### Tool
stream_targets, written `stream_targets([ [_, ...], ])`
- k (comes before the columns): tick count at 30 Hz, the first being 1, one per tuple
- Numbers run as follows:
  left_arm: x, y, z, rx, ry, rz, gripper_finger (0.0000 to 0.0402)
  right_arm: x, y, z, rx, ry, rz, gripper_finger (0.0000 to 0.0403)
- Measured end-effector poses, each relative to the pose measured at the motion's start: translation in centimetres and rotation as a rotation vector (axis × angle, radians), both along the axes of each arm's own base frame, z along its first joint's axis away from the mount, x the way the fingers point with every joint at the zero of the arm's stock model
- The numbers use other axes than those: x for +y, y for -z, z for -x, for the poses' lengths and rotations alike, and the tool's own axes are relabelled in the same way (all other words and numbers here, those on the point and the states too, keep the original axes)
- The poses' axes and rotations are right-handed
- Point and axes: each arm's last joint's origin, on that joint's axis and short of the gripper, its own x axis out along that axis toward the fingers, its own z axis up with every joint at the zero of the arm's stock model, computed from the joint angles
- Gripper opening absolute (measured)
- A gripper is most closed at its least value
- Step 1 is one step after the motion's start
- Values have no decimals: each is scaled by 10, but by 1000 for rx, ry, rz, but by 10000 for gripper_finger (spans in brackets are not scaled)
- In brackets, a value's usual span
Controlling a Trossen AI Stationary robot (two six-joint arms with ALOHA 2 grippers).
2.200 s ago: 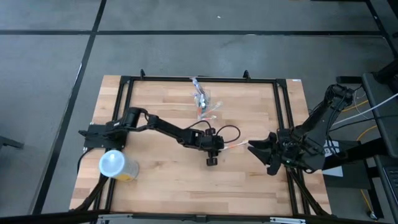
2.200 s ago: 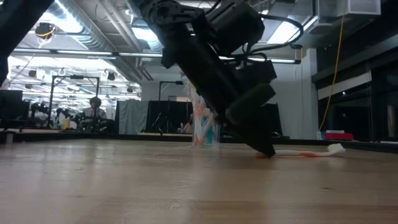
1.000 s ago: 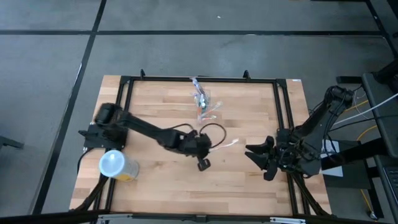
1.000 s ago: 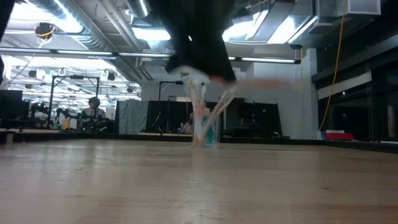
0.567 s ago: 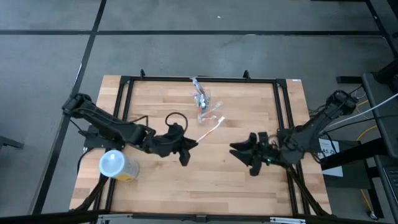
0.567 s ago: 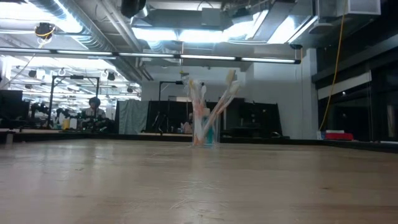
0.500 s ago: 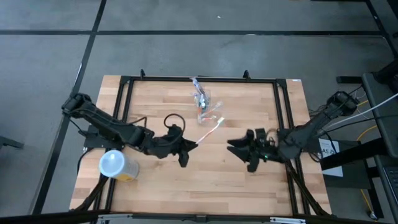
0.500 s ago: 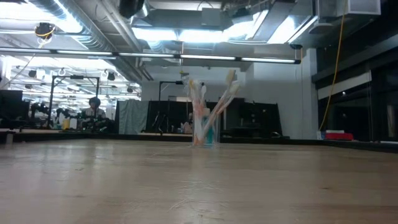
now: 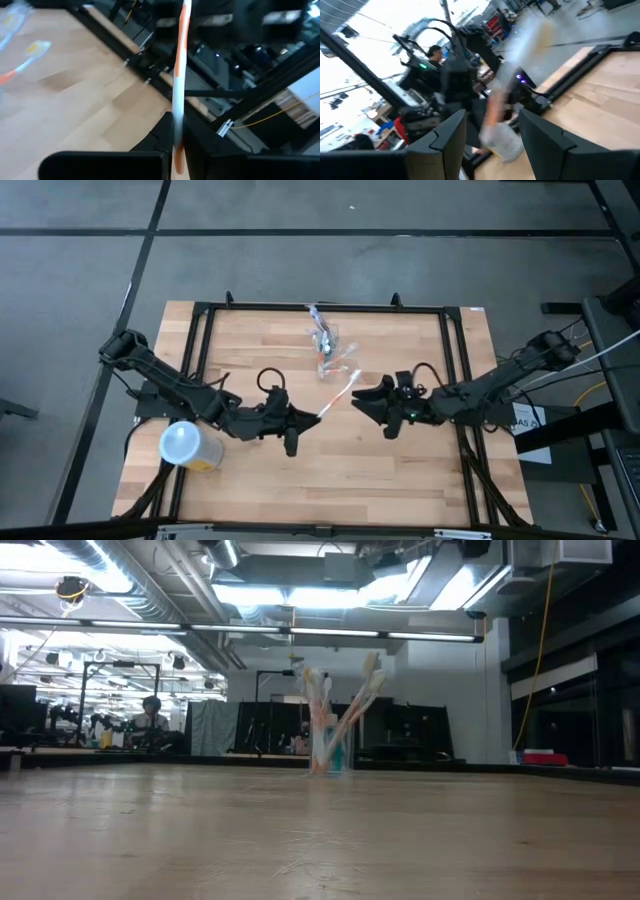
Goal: Pick & Place toothbrushing station
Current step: Put the orange toothbrush into the transparent organizer
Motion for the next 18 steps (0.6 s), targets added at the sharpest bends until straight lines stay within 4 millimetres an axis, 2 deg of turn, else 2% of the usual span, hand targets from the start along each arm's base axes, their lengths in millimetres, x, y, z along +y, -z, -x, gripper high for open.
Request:
stream_targets([
  [3, -1, -4, -1, -32, 22, 1, 16, -2, 6, -7, 15, 16, -2, 184],
  [13, -7, -3, 2, -21, 57, -5, 16, -12, 7, -18, -40, 45, 8, 184],
  [18, -8, -2, 3, -7, 62, -6, 16, -12, 4, -18, -66, 28, 25, 162],
])
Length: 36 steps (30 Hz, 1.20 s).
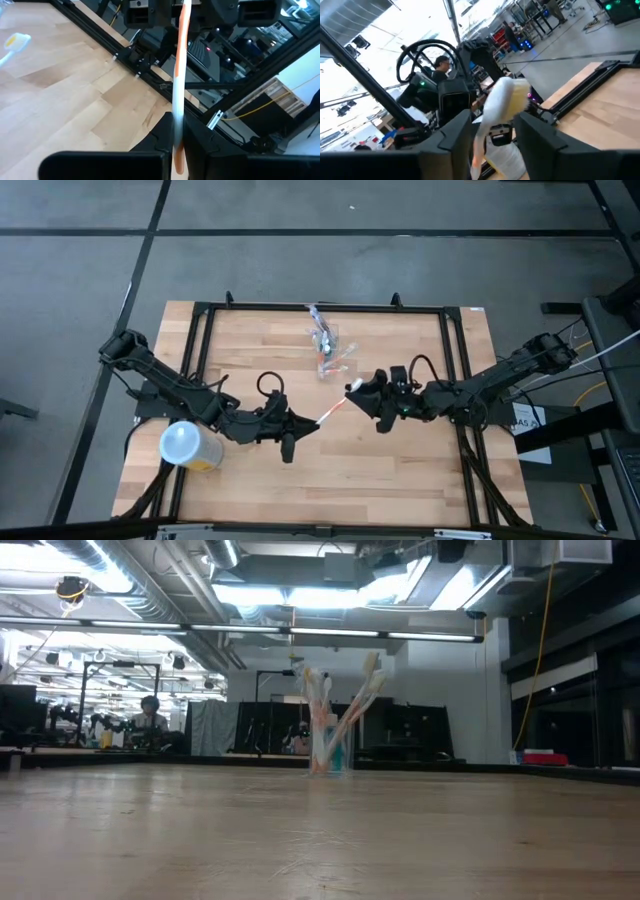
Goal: Pick & Place toothbrushing station
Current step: Put the orange toothbrush into the transparent organizer
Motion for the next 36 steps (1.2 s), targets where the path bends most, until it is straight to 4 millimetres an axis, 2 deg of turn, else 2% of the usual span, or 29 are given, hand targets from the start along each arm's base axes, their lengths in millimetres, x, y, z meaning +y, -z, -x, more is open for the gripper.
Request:
stream_targets([
  [4, 0, 0, 0, 0, -1, 1, 16, 1, 0, 0, 0, -32, 6, 115],
  [10, 1, 0, 0, 3, -6, -11, 16, 6, -2, 2, -16, -56, 47, 17],
  [13, 1, 1, 0, 9, -15, -17, 28, 8, -7, 1, -18, -41, 77, 15],
  [18, 2, 2, 2, 37, -69, -44, 54, 9, -26, -3, -19, -18, 185, 14],
  [22, 6, 21, 10, 205, -89, -128, 74, 2, -52, -6, -45, 39, 222, 14],
  [28, 13, 27, 33, 377, -111, -186, 112, -11, -63, -13, 25, 86, 297, 14],
  [32, 7, 9, 50, 320, -65, -230, 130, -30, -49, -20, 187, 124, 310, 14],
  [36, -2, -12, 69, 226, 0, -370, 133, -52, -35, -26, 318, 141, 306, 14],
])
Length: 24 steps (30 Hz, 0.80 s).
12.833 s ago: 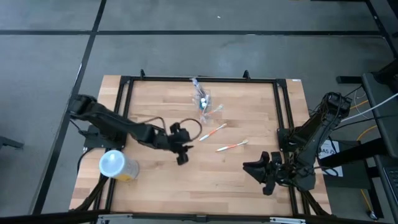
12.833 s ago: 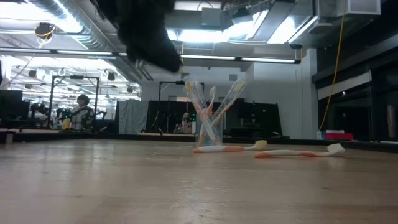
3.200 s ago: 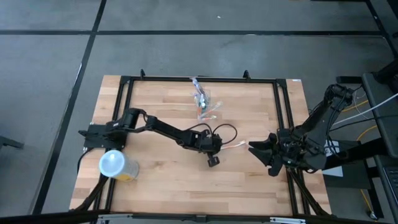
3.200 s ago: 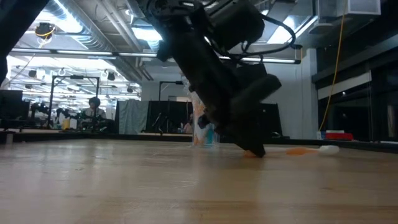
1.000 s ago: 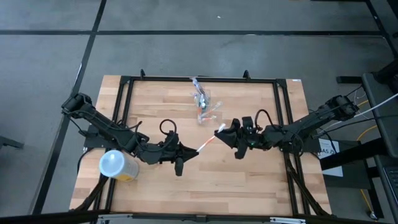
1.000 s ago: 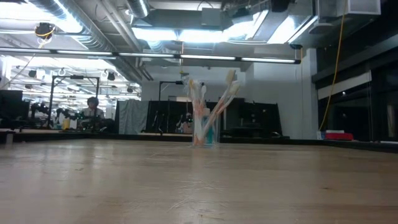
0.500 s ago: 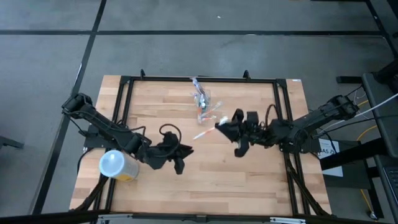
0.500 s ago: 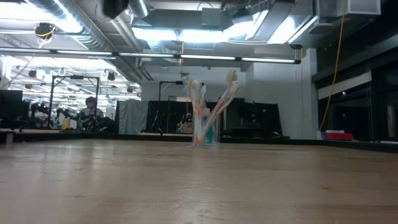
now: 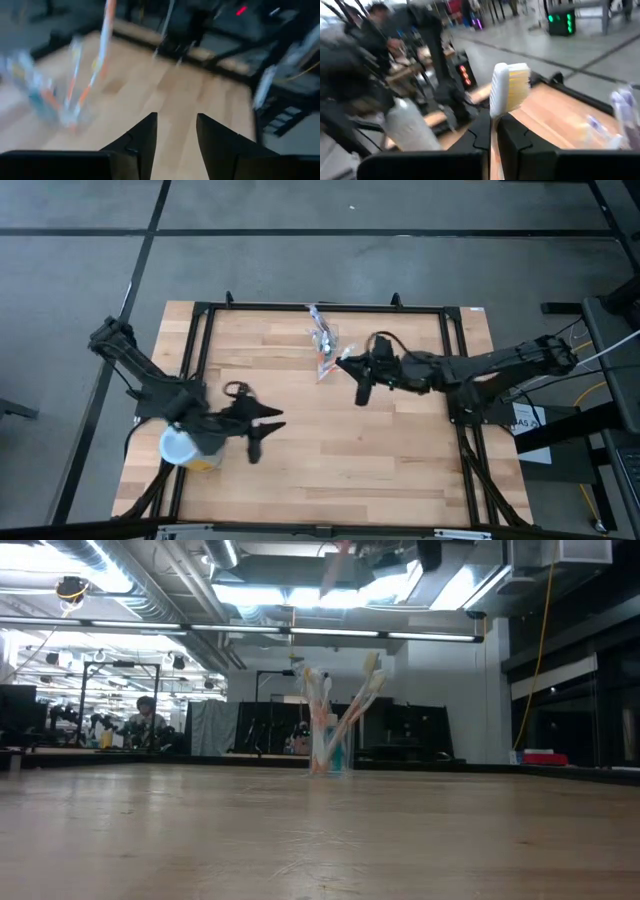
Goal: Pick & Place toothbrushing station
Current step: Put the orange toothbrush into the transparent organizer
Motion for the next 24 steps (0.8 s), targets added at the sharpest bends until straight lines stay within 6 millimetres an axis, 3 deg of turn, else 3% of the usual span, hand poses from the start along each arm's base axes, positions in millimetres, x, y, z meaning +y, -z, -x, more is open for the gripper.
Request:
stream_targets([
  [6, -1, -34, 31, -147, 36, -98, 126, -35, 23, -16, 136, 11, 10, 14],
  [10, 1, -44, 47, -178, 7, -139, 121, -55, 42, -28, 225, 19, 26, 14],
  [24, 5, -25, 62, -43, 27, -134, 125, -107, 105, -53, 459, 6, 22, 14],
])
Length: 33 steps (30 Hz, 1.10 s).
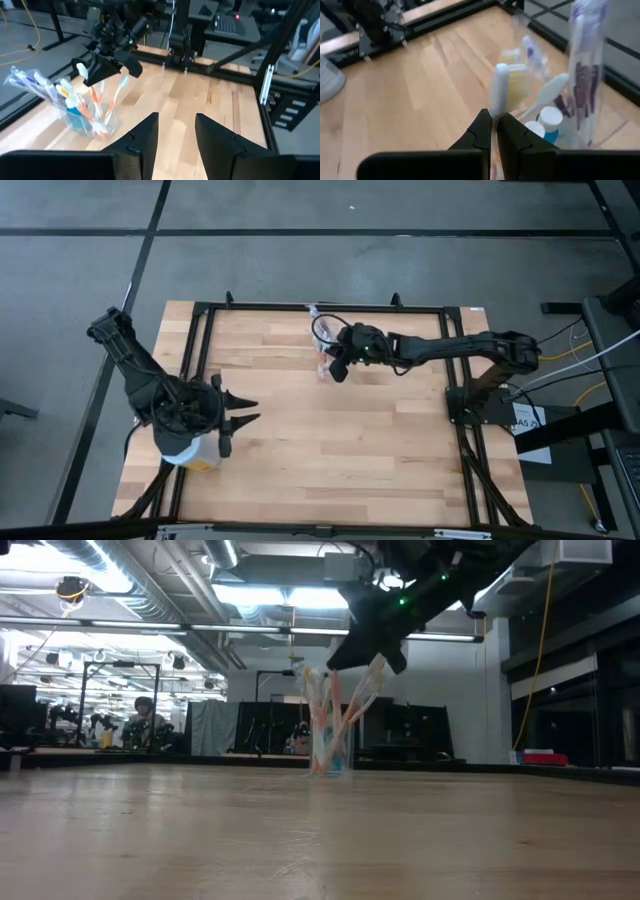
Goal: Pick & Place toothbrushing station
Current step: Put the orange toothbrush into the transparent organizer, then return to Home Position
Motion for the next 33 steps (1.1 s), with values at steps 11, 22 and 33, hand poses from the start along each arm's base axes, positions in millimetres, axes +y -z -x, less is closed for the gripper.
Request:
stream_targets([
  [11, 2, 14, 14, 91, -18, 28, 125, -14, 19, 2, 50, -86, -51, 14],
  [22, 4, 16, 16, 105, -35, 37, 125, -19, 34, 23, -315, -190, -206, 71],
  [33, 5, 16, 16, 91, -59, 7, 125, -15, 18, 65, -634, -199, -263, 154],
])
